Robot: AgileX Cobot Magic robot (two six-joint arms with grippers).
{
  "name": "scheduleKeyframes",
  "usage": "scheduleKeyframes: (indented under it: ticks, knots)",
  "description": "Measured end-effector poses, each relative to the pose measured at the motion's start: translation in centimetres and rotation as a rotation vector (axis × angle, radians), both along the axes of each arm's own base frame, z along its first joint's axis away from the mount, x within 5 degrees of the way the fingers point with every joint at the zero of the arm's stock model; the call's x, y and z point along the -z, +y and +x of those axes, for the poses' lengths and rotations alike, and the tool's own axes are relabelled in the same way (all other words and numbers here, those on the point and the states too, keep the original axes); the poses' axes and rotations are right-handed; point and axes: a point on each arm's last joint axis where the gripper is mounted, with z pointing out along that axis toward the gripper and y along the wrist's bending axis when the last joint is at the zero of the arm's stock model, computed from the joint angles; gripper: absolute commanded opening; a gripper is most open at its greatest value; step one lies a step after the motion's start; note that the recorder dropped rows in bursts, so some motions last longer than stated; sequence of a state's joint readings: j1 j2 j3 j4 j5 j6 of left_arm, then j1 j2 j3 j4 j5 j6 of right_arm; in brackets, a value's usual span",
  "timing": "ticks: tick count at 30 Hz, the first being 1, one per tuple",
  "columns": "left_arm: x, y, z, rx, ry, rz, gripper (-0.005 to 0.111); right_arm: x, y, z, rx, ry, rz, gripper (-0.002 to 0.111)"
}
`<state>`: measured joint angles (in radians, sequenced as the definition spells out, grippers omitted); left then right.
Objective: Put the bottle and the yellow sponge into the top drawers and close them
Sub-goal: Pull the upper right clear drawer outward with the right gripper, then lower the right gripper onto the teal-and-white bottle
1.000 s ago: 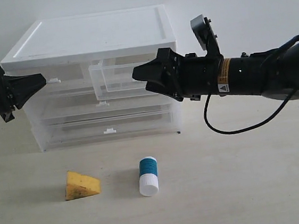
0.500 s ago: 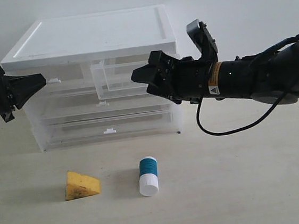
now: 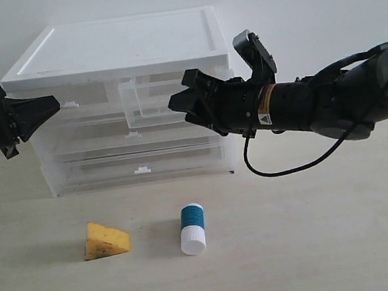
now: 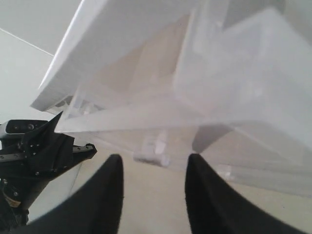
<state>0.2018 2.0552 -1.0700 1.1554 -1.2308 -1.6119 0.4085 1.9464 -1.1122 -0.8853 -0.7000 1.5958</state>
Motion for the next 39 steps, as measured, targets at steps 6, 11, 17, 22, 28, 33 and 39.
scheduleKeyframes:
  ticks: [6, 11, 17, 22, 28, 33, 39]
  knots:
    - [0.0, 0.0, 0.0, 0.000, 0.000, 0.000, 0.004, -0.1, 0.0, 0.1, 0.006, -0.010, 0.000, 0.000]
    - [0.0, 0.0, 0.0, 0.000, 0.000, 0.000, 0.004, 0.1, 0.2, -0.4, -0.066, -0.022, -0.025, 0.000]
    - [0.0, 0.0, 0.0, 0.000, 0.000, 0.000, 0.004, 0.9, -0.1, -1.9, -0.114, -0.009, -0.017, 0.000]
    - [0.0, 0.0, 0.0, 0.000, 0.000, 0.000, 0.004, 1.1, -0.5, -3.7, -0.152, -0.018, -0.019, 0.000]
    - [0.0, 0.0, 0.0, 0.000, 0.000, 0.000, 0.004, 0.8, -0.6, -4.3, -0.172, -0.055, -0.041, 0.004]
    - [0.0, 0.0, 0.0, 0.000, 0.000, 0.000, 0.004, 0.5, -0.6, -4.5, -0.195, -0.088, -0.060, 0.054]
    - [0.0, 0.0, 0.0, 0.000, 0.000, 0.000, 0.004, 0.7, -0.5, -4.9, -0.244, -0.078, -0.078, 0.068]
